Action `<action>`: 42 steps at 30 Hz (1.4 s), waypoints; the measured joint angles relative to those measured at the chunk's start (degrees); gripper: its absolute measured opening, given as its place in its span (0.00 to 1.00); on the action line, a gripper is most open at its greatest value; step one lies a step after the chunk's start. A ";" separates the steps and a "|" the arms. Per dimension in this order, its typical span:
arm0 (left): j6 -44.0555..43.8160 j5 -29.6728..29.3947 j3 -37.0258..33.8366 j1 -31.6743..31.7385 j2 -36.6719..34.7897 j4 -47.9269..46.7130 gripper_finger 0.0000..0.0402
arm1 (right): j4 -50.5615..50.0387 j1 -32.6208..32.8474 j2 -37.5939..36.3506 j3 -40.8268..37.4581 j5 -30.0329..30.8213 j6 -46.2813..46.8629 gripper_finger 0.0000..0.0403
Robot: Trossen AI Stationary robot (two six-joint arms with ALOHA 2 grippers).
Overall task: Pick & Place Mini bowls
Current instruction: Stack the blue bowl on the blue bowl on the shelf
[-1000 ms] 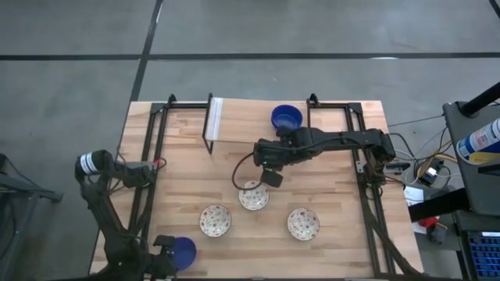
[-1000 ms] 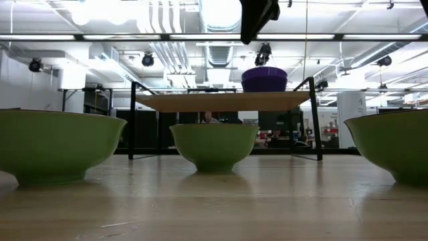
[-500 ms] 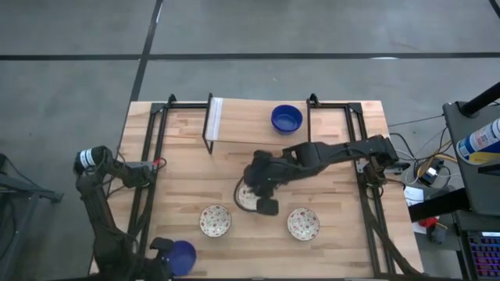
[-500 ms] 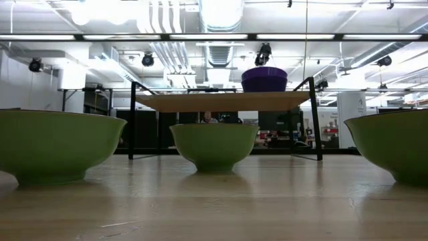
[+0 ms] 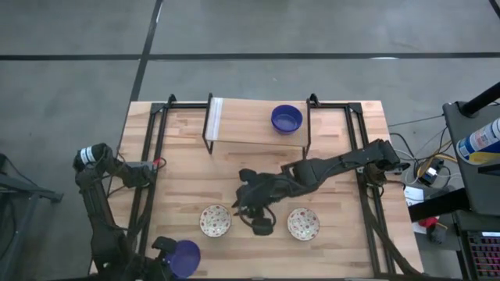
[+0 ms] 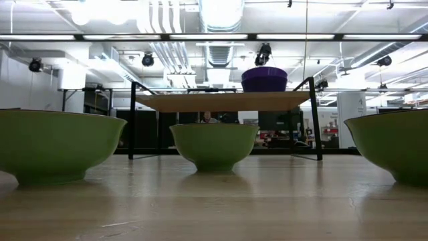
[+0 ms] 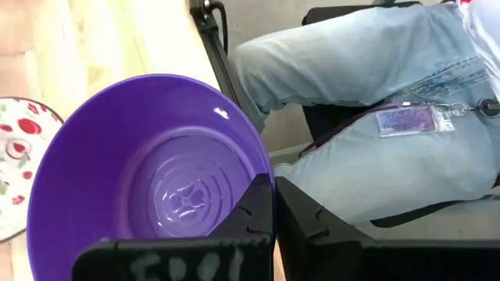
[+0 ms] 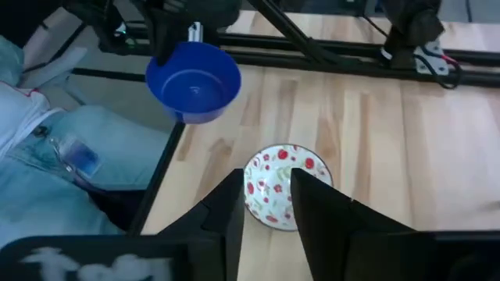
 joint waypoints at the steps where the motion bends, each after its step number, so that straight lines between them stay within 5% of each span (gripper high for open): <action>1: 0.31 0.00 0.00 0.15 -0.32 0.00 0.00 | 1.91 0.12 0.00 -1.38 -0.02 -0.36 0.29; 9: 2.83 0.07 -0.11 1.11 -3.66 0.14 0.00 | 21.01 2.93 0.04 -10.79 -9.05 -8.30 0.41; 15: 5.11 0.37 -0.19 2.97 -6.18 0.17 0.00 | 26.76 5.69 0.07 -13.33 -2.76 -17.10 0.40; 42: 24.63 22.68 -0.09 23.73 -12.33 7.62 0.00 | 27.14 5.81 0.04 -13.01 -3.52 -18.72 0.34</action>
